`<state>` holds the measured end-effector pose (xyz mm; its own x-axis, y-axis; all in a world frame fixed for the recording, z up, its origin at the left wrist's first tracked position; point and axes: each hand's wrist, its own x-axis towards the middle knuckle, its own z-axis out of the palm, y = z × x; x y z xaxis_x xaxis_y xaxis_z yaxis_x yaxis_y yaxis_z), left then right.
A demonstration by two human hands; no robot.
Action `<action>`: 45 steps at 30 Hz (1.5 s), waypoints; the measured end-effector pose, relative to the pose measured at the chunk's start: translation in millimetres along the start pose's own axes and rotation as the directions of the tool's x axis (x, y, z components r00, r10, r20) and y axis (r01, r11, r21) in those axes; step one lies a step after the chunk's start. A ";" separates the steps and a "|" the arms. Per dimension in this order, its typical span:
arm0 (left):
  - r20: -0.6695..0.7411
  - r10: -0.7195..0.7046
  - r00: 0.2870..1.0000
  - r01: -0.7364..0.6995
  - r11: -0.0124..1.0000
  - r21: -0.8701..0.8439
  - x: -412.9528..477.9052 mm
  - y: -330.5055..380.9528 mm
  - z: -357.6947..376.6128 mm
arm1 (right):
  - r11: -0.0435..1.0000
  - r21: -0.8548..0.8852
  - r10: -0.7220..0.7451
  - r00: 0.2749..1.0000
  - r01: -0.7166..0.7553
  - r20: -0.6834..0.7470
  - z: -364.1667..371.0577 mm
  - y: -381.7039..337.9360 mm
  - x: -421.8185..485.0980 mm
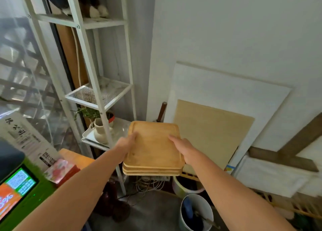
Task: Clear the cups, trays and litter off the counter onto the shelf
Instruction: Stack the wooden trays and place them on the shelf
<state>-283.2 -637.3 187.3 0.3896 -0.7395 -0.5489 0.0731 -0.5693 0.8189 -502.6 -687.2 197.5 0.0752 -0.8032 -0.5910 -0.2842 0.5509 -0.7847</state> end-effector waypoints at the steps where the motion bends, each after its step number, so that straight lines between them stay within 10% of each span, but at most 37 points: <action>1: -0.013 0.004 1.000 -0.004 1.000 -0.007 8.4 5.1 -3.6 | 1.000 -0.004 0.000 1.000 0.000 0.010 5.0 -7.9 7.9; 26: -0.399 -0.069 0.914 -0.044 0.963 -0.266 214.4 213.2 -64.0 | 0.938 -0.242 -0.119 0.886 0.248 0.447 116.8 -314.0 281.2; 45: -0.679 -0.343 0.649 -0.016 0.886 -0.463 298.6 229.8 -106.5 | 0.802 -0.443 0.013 0.731 0.400 0.682 264.4 -396.5 385.2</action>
<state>-52.3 -950.8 229.4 0.8511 -0.0407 -0.5235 0.4838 -0.3264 0.8120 -108.3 -1155.0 231.5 0.7034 -0.4252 -0.5695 -0.6217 0.0202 -0.7830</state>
